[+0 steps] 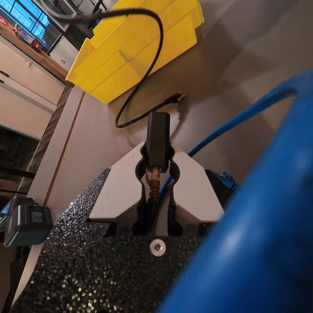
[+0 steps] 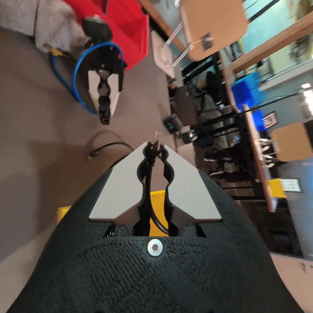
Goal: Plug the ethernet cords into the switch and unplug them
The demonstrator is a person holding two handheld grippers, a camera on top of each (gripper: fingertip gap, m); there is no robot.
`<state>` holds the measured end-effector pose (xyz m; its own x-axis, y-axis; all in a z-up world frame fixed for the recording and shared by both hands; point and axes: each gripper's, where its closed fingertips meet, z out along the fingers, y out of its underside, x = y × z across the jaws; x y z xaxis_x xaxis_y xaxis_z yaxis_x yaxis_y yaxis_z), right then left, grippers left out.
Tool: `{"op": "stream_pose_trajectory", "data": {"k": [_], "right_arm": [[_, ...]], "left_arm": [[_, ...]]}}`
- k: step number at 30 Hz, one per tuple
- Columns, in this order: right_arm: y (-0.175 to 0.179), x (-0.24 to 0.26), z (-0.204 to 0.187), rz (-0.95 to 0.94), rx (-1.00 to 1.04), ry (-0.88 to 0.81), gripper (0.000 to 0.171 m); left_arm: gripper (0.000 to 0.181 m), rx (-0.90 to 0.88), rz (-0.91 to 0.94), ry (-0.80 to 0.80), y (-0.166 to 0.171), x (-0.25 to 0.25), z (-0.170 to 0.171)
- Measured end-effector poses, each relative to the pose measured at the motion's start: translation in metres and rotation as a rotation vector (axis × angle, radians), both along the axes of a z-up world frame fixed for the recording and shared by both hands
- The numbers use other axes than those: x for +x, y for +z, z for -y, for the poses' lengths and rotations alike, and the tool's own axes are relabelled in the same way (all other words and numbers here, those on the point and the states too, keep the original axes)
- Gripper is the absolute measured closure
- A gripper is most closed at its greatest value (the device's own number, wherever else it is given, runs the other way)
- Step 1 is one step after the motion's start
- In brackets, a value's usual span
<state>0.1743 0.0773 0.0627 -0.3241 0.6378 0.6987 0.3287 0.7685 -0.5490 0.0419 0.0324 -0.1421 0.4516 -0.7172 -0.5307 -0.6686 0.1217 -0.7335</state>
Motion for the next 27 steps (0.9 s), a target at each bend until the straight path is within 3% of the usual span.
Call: {"op": "stream_pose_trajectory", "data": {"k": [8,14,19,27], "right_arm": [[0.153,0.037,0.007,-0.379,0.203,-0.021,0.16],[0.207,0.071,-0.007,-0.398,0.29,-0.121,0.16],[0.164,0.093,-0.039,-0.276,0.171,-0.218,0.16],[-0.005,0.098,-0.068,-0.085,-0.224,-0.307,0.16]], "left_arm": [[0.159,-0.012,-0.026,0.009,-0.006,-0.002,-0.002],[0.163,-0.013,-0.039,0.021,-0.007,-0.004,-0.003],[0.163,-0.018,-0.049,0.023,-0.009,-0.004,-0.003],[0.162,-0.032,-0.057,0.022,-0.012,-0.004,-0.002]]}}
